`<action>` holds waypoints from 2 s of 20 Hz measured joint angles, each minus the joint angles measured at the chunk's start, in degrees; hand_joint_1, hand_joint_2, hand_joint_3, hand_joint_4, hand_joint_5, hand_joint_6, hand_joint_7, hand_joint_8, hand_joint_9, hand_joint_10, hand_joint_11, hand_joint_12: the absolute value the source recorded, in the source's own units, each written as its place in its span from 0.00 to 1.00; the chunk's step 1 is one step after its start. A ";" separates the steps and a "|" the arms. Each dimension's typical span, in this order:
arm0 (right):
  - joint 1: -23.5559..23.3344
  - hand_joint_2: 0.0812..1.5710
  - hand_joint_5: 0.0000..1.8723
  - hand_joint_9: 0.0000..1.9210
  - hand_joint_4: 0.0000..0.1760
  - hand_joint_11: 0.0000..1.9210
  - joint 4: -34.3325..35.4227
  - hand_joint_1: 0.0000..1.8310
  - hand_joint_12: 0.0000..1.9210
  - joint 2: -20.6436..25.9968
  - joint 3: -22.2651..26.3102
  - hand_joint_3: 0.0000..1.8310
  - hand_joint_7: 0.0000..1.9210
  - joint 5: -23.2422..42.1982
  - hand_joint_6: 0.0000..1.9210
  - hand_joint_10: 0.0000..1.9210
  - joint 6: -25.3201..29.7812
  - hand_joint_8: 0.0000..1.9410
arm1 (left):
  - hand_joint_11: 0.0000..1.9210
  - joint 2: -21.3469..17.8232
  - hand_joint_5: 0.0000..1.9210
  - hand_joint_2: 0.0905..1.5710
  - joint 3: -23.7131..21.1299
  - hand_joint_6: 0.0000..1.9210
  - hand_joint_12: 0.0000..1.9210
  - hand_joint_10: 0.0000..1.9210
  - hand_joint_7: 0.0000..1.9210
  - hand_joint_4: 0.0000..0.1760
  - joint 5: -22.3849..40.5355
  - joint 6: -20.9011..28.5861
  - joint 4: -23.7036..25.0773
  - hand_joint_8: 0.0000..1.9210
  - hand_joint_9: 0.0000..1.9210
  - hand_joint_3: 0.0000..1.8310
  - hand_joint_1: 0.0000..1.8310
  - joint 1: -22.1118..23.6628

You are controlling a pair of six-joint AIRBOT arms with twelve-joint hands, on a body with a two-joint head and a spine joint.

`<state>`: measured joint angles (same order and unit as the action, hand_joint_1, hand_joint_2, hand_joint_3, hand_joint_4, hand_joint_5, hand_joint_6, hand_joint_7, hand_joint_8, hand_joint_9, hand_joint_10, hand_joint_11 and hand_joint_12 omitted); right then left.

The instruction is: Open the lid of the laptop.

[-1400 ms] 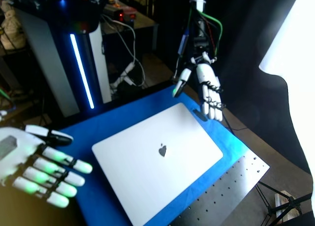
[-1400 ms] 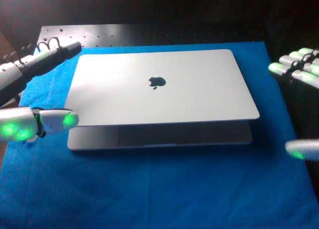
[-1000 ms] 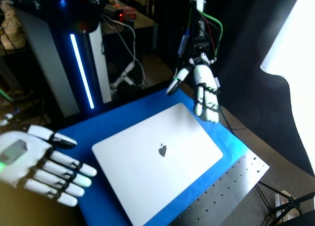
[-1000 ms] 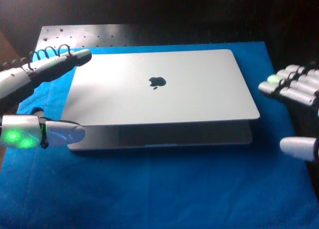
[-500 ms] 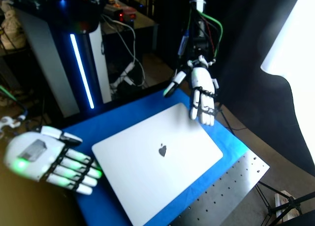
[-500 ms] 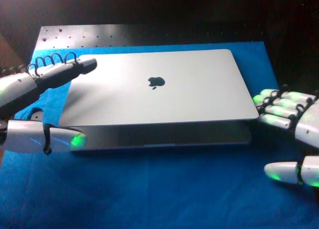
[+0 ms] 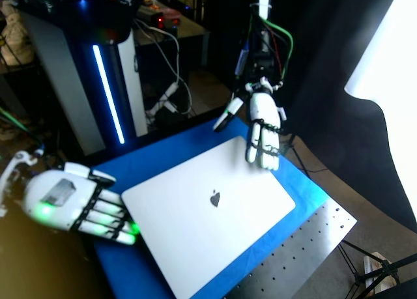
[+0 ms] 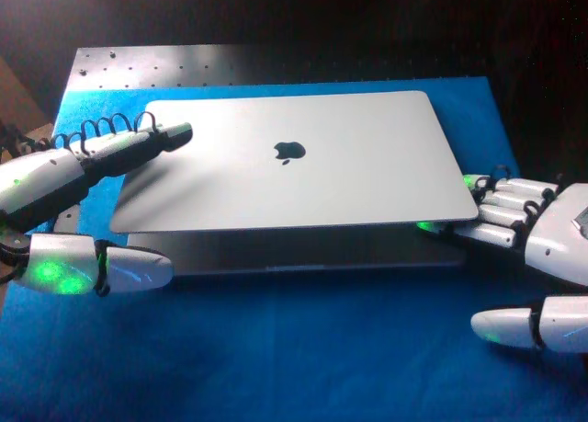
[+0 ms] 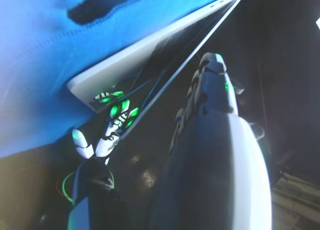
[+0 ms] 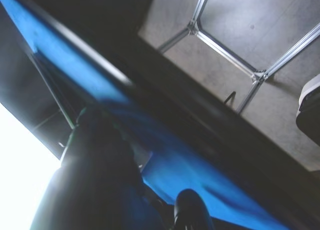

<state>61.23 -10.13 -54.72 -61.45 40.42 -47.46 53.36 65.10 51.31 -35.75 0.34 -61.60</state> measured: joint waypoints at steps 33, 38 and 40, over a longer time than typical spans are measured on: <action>-2.54 0.82 0.00 0.00 0.00 0.00 -1.11 0.00 0.00 -4.83 -2.89 0.00 0.00 -0.42 0.00 0.00 2.49 0.00 | 0.00 8.22 0.00 0.60 7.23 0.00 0.00 0.00 0.00 1.00 -15.26 -11.54 3.13 0.00 0.00 0.00 0.55 16.52; -2.54 0.82 0.00 0.00 0.00 0.00 -1.09 0.00 0.00 -4.94 -2.95 0.00 0.00 -0.39 0.00 0.00 2.51 0.00 | 0.00 10.43 0.00 0.59 8.96 0.00 0.00 0.00 0.00 1.00 -13.86 -11.65 3.15 0.00 0.00 0.00 0.58 22.08; -2.54 0.82 0.00 0.00 0.00 0.00 -1.20 0.00 0.00 -4.96 -2.93 0.00 0.00 -0.37 0.00 0.00 2.51 0.00 | 0.00 11.52 0.00 0.58 9.97 0.00 0.00 0.00 0.00 1.00 -13.03 -11.67 2.84 0.00 0.00 0.00 0.54 24.04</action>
<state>58.70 -11.33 -59.68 -64.38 40.05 -44.95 64.88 75.07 38.28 -47.42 3.18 -37.56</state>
